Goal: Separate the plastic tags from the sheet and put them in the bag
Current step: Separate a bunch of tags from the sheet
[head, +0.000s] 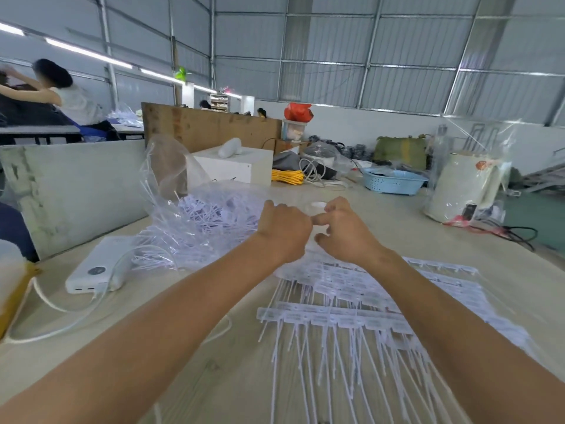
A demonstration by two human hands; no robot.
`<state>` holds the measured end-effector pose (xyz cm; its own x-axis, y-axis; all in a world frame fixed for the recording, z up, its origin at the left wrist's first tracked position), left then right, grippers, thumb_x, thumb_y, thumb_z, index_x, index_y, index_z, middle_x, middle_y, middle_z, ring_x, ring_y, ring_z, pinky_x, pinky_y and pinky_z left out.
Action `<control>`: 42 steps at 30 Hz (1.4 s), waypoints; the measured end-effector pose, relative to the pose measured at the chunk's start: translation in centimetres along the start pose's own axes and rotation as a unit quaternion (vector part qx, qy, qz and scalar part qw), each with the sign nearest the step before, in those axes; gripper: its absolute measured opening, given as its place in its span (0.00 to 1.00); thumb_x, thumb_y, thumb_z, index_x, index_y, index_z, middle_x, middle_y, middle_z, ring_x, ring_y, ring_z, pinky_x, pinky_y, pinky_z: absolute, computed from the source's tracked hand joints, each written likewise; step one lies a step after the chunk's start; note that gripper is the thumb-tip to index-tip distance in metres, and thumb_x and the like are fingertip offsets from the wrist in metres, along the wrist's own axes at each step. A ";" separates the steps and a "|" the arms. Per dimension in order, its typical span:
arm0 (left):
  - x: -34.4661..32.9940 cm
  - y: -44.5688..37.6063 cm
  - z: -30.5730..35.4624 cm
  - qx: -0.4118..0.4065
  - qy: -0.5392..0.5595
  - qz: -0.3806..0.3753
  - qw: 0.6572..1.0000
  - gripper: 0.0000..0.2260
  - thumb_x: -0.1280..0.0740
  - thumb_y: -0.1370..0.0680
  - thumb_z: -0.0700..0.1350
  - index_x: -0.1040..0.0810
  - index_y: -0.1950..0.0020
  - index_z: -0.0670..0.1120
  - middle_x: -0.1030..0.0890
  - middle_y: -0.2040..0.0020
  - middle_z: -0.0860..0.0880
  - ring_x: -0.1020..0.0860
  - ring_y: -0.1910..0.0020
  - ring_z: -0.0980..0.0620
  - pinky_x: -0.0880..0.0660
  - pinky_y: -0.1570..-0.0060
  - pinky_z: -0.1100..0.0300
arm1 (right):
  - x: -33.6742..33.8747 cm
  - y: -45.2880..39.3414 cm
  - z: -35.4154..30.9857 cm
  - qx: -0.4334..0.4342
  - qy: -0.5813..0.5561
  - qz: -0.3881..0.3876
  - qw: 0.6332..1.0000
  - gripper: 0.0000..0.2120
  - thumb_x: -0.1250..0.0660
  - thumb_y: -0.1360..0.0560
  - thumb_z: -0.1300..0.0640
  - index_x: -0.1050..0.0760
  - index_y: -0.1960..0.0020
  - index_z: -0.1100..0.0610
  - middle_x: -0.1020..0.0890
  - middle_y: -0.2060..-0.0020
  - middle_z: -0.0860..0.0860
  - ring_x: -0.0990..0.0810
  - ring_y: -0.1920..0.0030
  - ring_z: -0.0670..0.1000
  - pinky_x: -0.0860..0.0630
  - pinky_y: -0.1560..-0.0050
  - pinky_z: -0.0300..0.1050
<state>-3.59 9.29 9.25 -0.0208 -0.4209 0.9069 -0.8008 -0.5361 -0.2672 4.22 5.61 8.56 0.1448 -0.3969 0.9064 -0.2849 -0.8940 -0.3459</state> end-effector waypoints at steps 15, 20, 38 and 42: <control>-2.0 -0.5 15.7 -0.241 0.235 -0.187 0.923 0.19 0.38 0.24 0.35 0.29 0.33 0.44 0.26 0.36 0.45 0.27 0.40 0.47 0.30 0.49 0.61 | 3.0 15.5 15.3 -0.192 -0.044 0.023 0.980 0.12 0.35 0.25 0.63 0.20 0.42 0.57 0.20 0.46 0.54 0.21 0.50 0.51 0.32 0.52 0.30; -1.7 -1.6 16.1 -0.228 0.237 -0.200 0.923 0.16 0.33 0.26 0.38 0.27 0.38 0.44 0.25 0.44 0.46 0.25 0.47 0.48 0.32 0.57 0.62 | 1.9 15.7 15.8 -0.172 -0.056 0.024 0.983 0.13 0.38 0.26 0.67 0.19 0.45 0.59 0.18 0.50 0.52 0.21 0.49 0.49 0.34 0.50 0.29; 0.4 -1.6 17.8 -0.283 0.303 0.017 0.910 0.07 0.34 0.23 0.50 0.21 0.49 0.49 0.23 0.57 0.52 0.23 0.53 0.48 0.26 0.56 0.54 | 0.9 16.8 17.1 -0.225 -0.506 0.117 0.825 0.09 0.33 0.26 0.67 0.26 0.65 0.61 0.24 0.77 0.51 0.26 0.76 0.48 0.28 0.74 0.39; 0.4 -0.9 18.8 -0.340 0.220 0.063 0.912 0.12 0.38 0.21 0.50 0.23 0.40 0.48 0.22 0.49 0.48 0.24 0.49 0.48 0.31 0.57 0.57 | 0.7 16.9 17.2 -0.238 -0.495 0.098 0.830 0.05 0.33 0.25 0.65 0.24 0.60 0.64 0.24 0.76 0.53 0.27 0.76 0.49 0.31 0.76 0.38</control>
<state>8.41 -4.16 3.70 -0.2567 -0.0338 0.9659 -0.9586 0.1365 -0.2500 15.76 -13.40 -0.79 0.6917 -0.7123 0.1189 -0.7029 -0.7018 -0.1154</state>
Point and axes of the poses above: each hand's wrist, its own y-axis away from the middle knuckle, its own x-axis out of the back of the hand, z = x × y, the point moved 7 cm from there along -y, towards the middle knuckle
